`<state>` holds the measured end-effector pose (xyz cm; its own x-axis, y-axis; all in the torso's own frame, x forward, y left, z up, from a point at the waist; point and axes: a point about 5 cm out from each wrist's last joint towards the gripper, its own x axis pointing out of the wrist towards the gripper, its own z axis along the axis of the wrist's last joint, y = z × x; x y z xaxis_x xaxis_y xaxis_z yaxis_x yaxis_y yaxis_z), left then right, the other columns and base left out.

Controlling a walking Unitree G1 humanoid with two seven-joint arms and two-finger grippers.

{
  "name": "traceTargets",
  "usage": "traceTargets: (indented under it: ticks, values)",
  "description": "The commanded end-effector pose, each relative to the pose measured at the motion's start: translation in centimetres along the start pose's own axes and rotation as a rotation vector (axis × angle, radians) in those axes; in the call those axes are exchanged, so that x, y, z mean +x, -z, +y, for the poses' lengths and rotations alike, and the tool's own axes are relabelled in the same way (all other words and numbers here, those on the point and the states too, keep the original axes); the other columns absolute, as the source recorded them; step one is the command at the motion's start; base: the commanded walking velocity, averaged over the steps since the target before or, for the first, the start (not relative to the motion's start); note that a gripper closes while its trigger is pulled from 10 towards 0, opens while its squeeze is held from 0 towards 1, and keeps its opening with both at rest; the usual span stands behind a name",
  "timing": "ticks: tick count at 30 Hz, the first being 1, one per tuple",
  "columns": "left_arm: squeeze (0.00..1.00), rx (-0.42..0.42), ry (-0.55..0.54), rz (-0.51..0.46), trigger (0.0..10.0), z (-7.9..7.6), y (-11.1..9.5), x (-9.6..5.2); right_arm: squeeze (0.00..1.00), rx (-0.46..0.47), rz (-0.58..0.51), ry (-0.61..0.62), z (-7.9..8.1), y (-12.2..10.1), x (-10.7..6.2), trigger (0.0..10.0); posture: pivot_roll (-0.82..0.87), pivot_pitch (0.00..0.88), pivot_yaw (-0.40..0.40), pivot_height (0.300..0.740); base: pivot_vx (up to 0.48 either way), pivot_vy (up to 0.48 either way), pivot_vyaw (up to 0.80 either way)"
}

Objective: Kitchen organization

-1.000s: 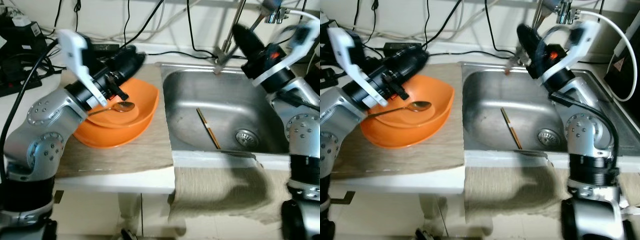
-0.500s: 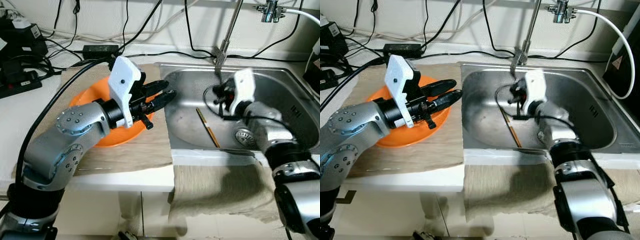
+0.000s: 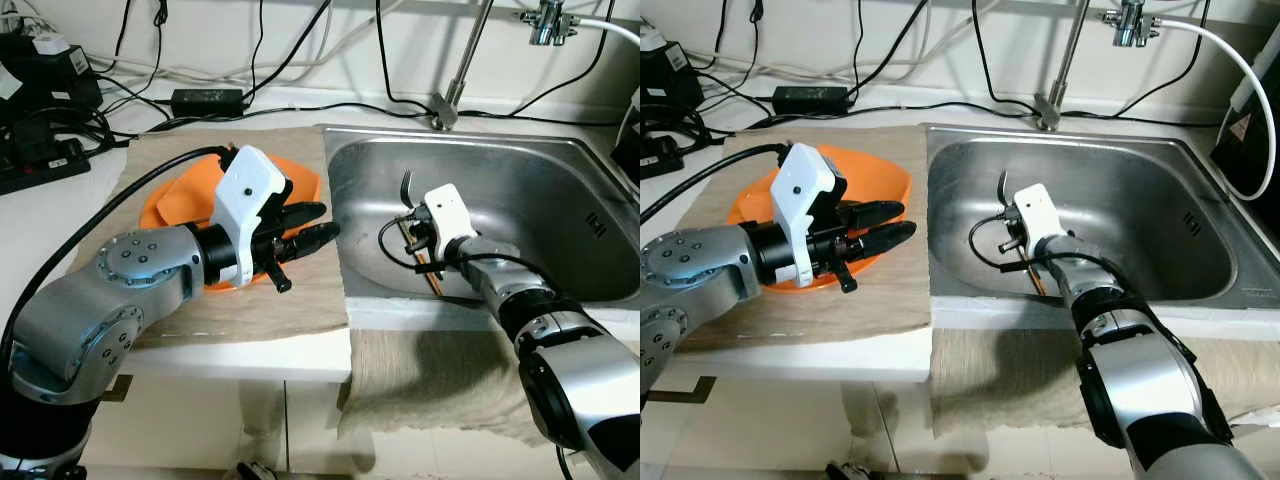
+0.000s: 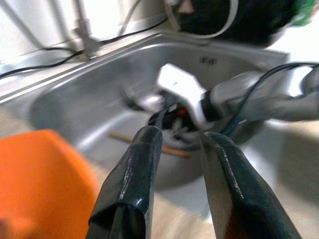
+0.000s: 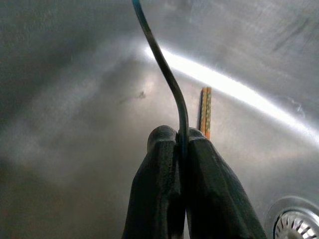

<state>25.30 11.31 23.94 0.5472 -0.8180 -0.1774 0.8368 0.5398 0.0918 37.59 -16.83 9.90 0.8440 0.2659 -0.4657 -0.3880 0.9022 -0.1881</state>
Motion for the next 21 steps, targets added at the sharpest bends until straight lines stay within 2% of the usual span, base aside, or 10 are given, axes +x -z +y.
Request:
traceTargets:
  ticks: [1,2,3,4,5,6,9,17,21]
  values:
    - [0.0,-0.002,0.028,-0.006,10.0,-0.6,-0.4,-0.1,0.0,-0.004,0.01,0.013,-0.1,0.3,0.0,10.0,0.06,0.026,-0.03,0.74,0.0,0.0,0.0]
    - [0.0,0.001,0.029,-0.005,10.0,-0.6,-0.4,0.0,0.15,0.01,0.023,-0.001,0.2,0.7,0.0,10.0,0.06,0.026,-0.029,0.74,0.0,0.0,0.0]
    - [0.0,0.001,0.029,-0.005,10.0,-0.6,-0.4,0.0,0.15,0.01,0.023,-0.001,0.2,0.7,0.0,10.0,0.06,0.026,-0.029,0.74,0.0,0.0,0.0]
    - [0.0,0.003,0.026,-0.007,10.0,-0.6,-0.4,0.0,0.61,0.006,0.03,-0.007,0.3,1.0,0.0,10.0,0.06,0.026,-0.027,0.74,0.0,0.0,0.0]
    - [0.0,0.003,0.025,-0.013,10.0,-0.6,-0.5,0.0,0.85,0.005,0.032,-0.012,0.4,1.1,0.0,10.0,0.06,0.027,-0.026,0.74,0.0,0.0,0.0]
    - [0.0,0.001,0.025,-0.018,10.0,-0.6,-0.6,0.0,0.91,0.006,0.032,-0.015,0.4,1.1,0.0,10.0,0.06,0.027,-0.026,0.74,0.0,0.0,0.0]
    - [0.0,0.002,0.022,-0.021,10.0,-0.5,-0.6,0.0,0.94,0.009,0.036,-0.017,0.5,1.3,0.0,10.0,0.06,0.025,-0.024,0.74,0.0,0.0,0.0]
    - [0.0,0.0,0.008,-0.015,10.0,-0.3,-0.6,0.0,0.93,0.009,0.038,-0.016,0.3,1.3,-0.1,10.0,0.06,0.024,-0.027,0.74,0.0,0.0,0.0]
    - [0.0,0.005,-0.062,-0.033,10.0,0.6,-0.9,-0.4,0.92,0.024,0.0,-0.015,0.1,0.5,0.0,10.0,0.06,0.017,-0.033,0.74,0.0,0.0,0.0]
